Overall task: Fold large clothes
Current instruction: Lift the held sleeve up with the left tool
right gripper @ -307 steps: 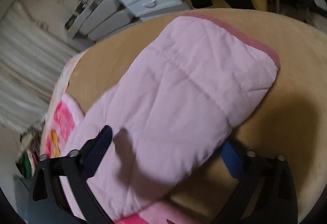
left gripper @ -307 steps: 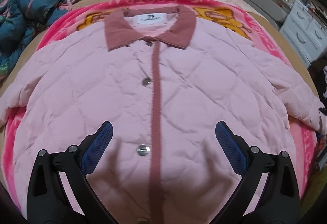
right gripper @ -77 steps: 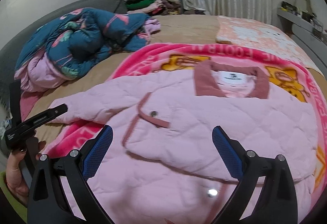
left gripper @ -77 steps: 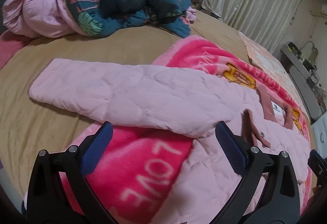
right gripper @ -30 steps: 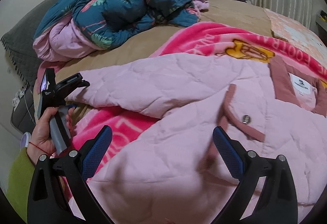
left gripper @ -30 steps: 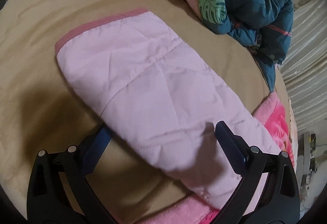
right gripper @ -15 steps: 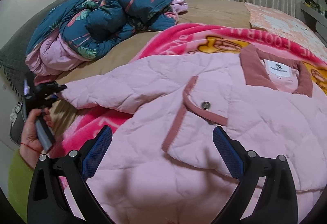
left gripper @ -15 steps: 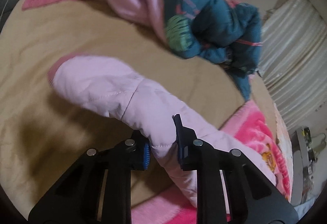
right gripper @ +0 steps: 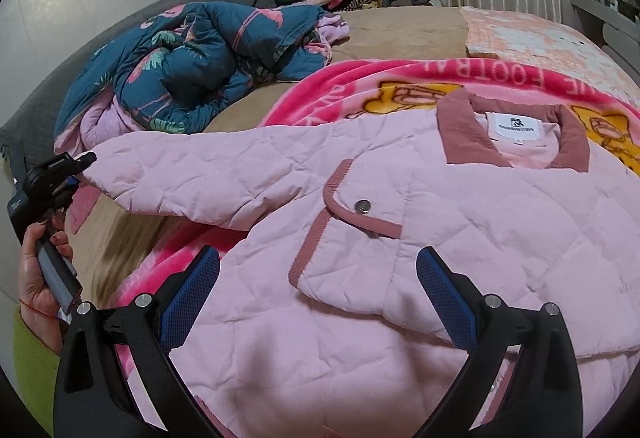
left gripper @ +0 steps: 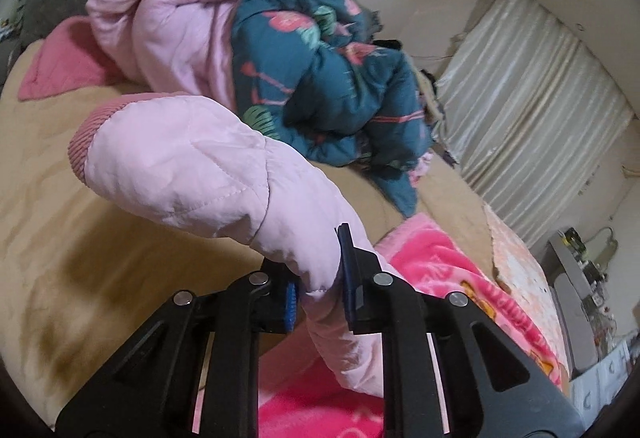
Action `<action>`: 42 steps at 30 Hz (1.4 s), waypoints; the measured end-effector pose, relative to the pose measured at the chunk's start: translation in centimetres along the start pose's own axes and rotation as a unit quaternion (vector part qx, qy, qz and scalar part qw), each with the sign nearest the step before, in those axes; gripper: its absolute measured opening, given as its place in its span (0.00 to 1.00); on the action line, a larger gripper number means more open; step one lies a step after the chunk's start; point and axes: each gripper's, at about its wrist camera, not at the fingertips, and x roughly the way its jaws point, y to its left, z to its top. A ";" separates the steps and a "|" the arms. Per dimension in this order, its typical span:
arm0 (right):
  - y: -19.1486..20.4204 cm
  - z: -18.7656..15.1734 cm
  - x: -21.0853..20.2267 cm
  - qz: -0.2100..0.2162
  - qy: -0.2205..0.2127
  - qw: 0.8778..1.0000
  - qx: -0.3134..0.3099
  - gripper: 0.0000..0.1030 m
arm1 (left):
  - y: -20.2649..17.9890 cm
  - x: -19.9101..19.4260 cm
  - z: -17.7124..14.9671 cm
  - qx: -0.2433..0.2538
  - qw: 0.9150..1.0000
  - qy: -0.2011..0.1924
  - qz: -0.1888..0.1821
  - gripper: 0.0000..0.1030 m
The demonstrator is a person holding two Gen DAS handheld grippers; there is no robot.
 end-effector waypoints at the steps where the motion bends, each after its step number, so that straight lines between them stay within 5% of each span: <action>1: -0.3 -0.1 -0.4 -0.001 -0.002 1.000 0.001 0.95 | -0.5 -0.3 0.0 0.007 1.000 -0.003 -0.004 0.09; 17: -6.7 -1.9 -7.6 -0.032 -0.049 0.997 0.044 0.95 | -8.1 -3.7 -4.0 0.091 0.995 0.007 -0.052 0.07; 42: -14.1 -4.6 -14.2 0.003 -0.098 0.988 0.122 0.95 | -22.0 -10.7 -8.0 0.211 0.969 -0.015 -0.124 0.07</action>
